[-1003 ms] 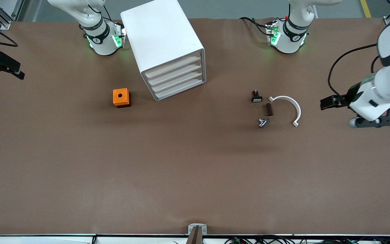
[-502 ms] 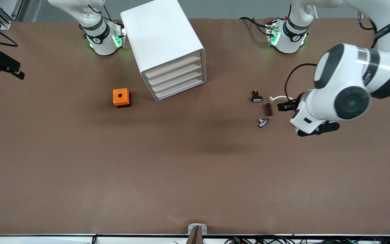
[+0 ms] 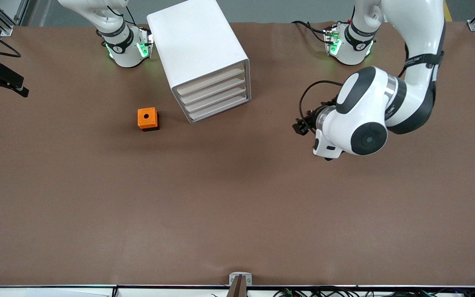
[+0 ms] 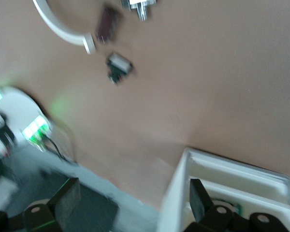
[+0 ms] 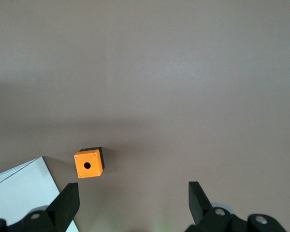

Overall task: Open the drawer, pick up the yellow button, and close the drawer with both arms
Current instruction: 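Reach the left gripper to the drawer handle of the cabinet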

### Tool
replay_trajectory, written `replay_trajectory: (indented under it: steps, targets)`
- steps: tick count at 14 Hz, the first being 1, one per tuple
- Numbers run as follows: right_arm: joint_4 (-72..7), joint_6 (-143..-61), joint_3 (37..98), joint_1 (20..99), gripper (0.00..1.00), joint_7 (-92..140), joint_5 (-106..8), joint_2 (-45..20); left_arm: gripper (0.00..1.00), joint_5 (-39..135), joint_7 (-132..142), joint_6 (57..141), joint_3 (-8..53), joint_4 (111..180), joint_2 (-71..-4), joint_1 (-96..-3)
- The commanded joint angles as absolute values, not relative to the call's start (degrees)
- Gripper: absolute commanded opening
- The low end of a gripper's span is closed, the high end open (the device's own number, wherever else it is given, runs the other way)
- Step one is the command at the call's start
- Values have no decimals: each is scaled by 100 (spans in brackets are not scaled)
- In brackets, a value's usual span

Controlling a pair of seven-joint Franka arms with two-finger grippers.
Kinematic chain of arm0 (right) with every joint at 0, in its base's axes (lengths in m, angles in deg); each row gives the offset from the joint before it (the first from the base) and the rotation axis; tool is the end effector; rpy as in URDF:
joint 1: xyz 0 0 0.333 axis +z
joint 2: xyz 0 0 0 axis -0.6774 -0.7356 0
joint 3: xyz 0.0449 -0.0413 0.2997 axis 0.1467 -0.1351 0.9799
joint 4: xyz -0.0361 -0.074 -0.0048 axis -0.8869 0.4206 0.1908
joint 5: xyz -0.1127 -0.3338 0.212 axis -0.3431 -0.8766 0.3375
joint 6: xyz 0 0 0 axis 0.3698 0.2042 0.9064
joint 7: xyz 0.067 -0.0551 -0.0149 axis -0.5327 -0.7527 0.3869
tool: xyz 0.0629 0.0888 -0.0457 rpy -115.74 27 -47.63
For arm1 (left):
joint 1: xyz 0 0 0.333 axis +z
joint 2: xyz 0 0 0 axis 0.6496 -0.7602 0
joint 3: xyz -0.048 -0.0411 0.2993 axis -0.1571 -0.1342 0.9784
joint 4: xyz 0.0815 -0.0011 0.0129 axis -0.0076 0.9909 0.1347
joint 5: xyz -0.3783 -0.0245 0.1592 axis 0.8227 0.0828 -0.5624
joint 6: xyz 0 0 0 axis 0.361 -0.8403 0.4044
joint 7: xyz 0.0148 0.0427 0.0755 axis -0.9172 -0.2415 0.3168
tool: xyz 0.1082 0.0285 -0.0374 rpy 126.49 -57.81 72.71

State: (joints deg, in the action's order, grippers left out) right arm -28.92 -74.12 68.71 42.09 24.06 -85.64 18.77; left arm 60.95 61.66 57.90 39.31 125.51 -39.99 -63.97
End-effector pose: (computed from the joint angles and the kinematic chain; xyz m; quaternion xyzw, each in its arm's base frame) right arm 0.5277 -0.0468 0.6230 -0.9999 -0.0028 0.0057 0.0087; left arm 0.5619 -0.3143 0.3872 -0.8888 -0.3146 0.3306 0.0430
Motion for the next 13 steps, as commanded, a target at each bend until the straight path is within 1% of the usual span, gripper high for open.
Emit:
replay_trajectory:
  steps: [1,4,7,13]
  targets:
    - [-2992,-7467,6910,4150,100,2470,-8648,2003,100,6772,7078,5641,3955,12226,-4408,-6521]
    - [-2983,-7458,6910,4150,100,2461,-8648,1994,100,7380,8377,5615,3903,12270,-4663,-6748]
    - [-2896,-7458,6910,4141,100,2453,-8630,1977,100,7714,9434,5597,3683,12253,-5006,-6785]
    - [-2711,-7396,6902,4123,100,2373,-8560,1863,100,8549,11166,5597,3551,12261,-5419,-6882]
